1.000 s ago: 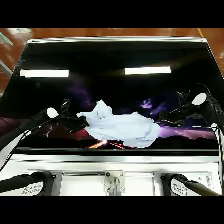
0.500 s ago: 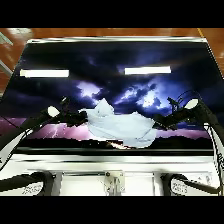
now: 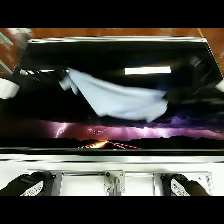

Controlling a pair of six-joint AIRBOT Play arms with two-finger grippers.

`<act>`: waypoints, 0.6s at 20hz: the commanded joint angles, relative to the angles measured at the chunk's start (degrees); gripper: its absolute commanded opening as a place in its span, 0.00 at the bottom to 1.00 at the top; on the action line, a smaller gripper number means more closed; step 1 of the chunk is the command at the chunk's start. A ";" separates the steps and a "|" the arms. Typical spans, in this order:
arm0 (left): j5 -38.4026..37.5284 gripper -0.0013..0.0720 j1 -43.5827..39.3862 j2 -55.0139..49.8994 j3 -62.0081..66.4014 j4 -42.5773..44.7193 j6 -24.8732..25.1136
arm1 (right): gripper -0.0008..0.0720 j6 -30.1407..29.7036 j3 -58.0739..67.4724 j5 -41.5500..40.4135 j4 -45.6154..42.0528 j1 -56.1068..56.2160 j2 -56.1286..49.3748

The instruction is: Fold the shirts.

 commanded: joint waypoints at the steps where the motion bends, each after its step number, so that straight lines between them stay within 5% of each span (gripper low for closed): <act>1: -2.16 0.07 0.22 8.85 20.39 6.05 0.26 | 0.10 -0.92 18.25 -3.34 2.23 -0.02 11.08; 6: -13.00 0.07 0.22 15.98 34.45 6.03 0.26 | 0.10 9.94 30.18 -0.66 3.23 -0.02 19.63; 12: -33.48 0.07 0.24 17.53 33.42 13.88 0.26 | 0.11 19.28 29.44 21.64 -2.43 -0.04 19.43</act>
